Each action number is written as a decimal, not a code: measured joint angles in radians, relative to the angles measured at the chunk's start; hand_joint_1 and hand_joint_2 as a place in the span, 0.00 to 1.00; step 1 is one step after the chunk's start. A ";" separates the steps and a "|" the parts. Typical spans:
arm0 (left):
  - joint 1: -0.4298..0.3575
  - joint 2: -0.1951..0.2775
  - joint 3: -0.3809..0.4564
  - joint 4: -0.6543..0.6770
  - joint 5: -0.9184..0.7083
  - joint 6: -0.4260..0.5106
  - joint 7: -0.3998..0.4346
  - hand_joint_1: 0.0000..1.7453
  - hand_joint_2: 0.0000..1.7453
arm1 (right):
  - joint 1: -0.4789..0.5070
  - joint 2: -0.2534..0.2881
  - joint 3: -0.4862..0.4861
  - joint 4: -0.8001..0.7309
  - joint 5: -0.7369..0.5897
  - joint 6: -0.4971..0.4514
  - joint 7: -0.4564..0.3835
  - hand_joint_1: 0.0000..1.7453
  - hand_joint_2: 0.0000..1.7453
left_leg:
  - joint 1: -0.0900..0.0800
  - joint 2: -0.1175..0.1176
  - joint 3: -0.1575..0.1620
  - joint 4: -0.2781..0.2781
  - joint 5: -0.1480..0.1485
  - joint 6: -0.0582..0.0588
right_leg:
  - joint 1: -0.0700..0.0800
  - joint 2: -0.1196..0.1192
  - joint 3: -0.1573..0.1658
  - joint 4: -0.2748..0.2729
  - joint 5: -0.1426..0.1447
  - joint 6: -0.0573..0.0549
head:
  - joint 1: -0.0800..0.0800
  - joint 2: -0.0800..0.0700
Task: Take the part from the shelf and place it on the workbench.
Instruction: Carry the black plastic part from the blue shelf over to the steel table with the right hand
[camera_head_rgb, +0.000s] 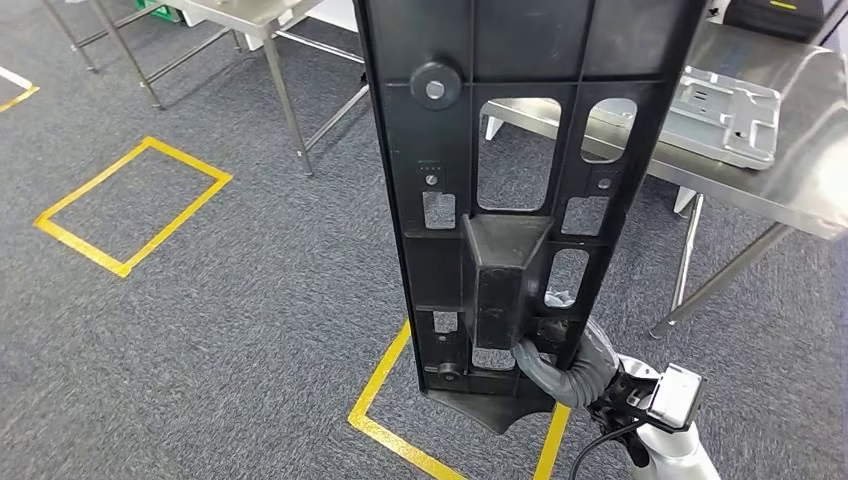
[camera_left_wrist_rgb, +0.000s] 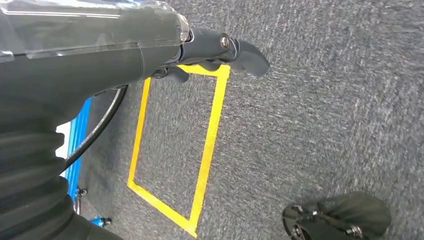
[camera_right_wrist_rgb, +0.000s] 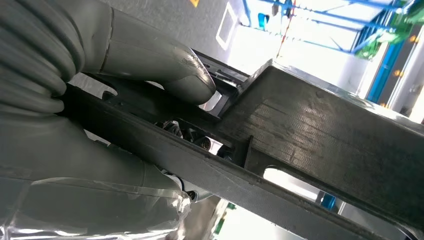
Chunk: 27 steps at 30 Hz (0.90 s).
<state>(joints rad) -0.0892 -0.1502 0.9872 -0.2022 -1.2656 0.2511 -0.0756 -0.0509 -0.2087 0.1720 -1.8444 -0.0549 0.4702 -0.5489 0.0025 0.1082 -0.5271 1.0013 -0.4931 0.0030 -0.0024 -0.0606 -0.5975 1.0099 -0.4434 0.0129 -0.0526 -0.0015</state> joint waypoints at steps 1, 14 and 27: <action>-0.001 0.000 -0.001 0.000 -0.001 0.000 0.001 0.00 1.00 | 0.002 0.000 0.000 -0.001 0.000 -0.001 0.000 1.00 1.00 | 0.001 0.002 0.005 0.002 -0.005 -0.006 | -0.002 0.013 0.003 -0.004 0.001 -0.005 | 0.000 0.000; 0.006 0.001 -0.015 0.000 -0.007 0.000 0.004 0.00 1.00 | 0.005 -0.002 0.004 -0.006 0.002 -0.002 0.000 1.00 1.00 | 0.012 -0.186 -0.030 0.019 0.015 -0.003 | -0.011 0.176 0.006 0.003 -0.002 -0.004 | 0.000 0.000; 0.005 0.000 -0.027 0.000 -0.030 0.015 -0.011 0.00 1.00 | 0.006 0.003 0.001 -0.008 0.003 -0.011 -0.009 1.00 1.00 | 0.009 -0.032 -0.006 -0.001 0.009 0.018 | -0.013 -0.005 -0.024 0.053 -0.003 0.020 | 0.000 0.000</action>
<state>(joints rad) -0.0845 -0.1507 0.9597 -0.2022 -1.2959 0.2664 -0.0867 -0.0453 -0.2056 0.1731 -1.8524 -0.0516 0.4590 -0.5582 0.0112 0.0760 -0.5334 1.0007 -0.4839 0.0206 -0.0152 -0.0654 -0.6215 1.0628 -0.4460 0.0325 -0.0526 -0.0016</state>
